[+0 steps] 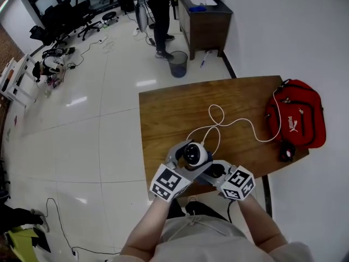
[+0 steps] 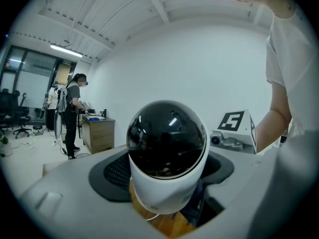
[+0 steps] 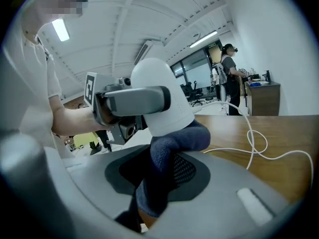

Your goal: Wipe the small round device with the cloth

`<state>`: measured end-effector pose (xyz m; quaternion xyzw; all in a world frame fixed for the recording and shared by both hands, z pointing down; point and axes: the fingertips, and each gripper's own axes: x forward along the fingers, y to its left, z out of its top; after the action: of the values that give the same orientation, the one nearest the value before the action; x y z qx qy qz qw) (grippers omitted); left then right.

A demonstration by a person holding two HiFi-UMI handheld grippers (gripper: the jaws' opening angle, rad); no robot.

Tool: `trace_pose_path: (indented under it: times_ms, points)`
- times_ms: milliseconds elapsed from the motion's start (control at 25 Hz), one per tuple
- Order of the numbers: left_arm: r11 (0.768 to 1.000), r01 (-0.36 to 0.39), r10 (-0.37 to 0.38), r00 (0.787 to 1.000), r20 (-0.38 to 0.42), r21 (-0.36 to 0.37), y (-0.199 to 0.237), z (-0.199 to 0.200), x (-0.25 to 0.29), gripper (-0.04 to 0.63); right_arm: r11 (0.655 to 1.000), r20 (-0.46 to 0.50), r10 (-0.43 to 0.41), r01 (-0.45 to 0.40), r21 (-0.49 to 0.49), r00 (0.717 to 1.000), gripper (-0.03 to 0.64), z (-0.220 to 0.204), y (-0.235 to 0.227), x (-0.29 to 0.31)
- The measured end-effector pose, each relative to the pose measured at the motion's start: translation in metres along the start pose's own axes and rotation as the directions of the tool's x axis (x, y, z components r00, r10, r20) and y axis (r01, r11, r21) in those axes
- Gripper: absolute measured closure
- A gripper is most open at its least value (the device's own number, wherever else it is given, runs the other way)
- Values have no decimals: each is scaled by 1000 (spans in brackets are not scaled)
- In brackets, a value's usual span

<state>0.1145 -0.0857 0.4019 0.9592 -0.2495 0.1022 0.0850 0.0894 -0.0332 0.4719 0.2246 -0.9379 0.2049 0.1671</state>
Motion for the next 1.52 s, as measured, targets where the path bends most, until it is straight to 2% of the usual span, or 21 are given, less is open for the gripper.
trace_pose_path:
  times_ms: [200, 320, 440, 560, 640, 840, 1120, 1240, 1360, 1520]
  points:
    - [999, 25, -24, 1000, -18, 33, -11, 0, 1, 218, 990, -19, 125, -126, -56, 992, 512, -13, 33, 4]
    - [999, 22, -22, 1000, -11, 32, -13, 1, -1, 218, 983, -37, 171, -173, -60, 985, 511, -20, 43, 14]
    - [999, 22, -22, 1000, 2, 28, -15, 6, -4, 218, 992, -39, 121, -122, -36, 992, 511, -22, 30, 22]
    - [999, 45, -45, 999, 2, 28, -21, 9, -6, 218, 999, 27, 35, -35, -7, 999, 511, -10, 6, 24]
    - [998, 58, -58, 998, -6, 27, -23, 7, -7, 218, 999, 69, 22, -20, -33, 997, 512, 2, 0, 23]
    - [999, 50, -50, 999, 8, -15, -17, 5, -14, 218, 988, 83, 71, -59, -140, 994, 511, 9, 15, 29]
    - [999, 26, -26, 1000, 17, -42, -3, 2, -18, 218, 973, 81, 201, -189, -130, 976, 511, -2, 40, 32]
    - [998, 7, -6, 1000, 21, -59, 4, 2, -22, 218, 966, 12, 230, -227, -124, 973, 511, -13, 43, 33]
    - [998, -40, 41, 999, 21, -52, 15, 2, -26, 218, 979, -65, 156, -163, -124, 986, 511, -24, 28, 32]
    - [991, -134, 134, 991, -2, -13, 36, -8, -36, 218, 996, -67, 11, -17, -82, 998, 511, -9, -3, 15]
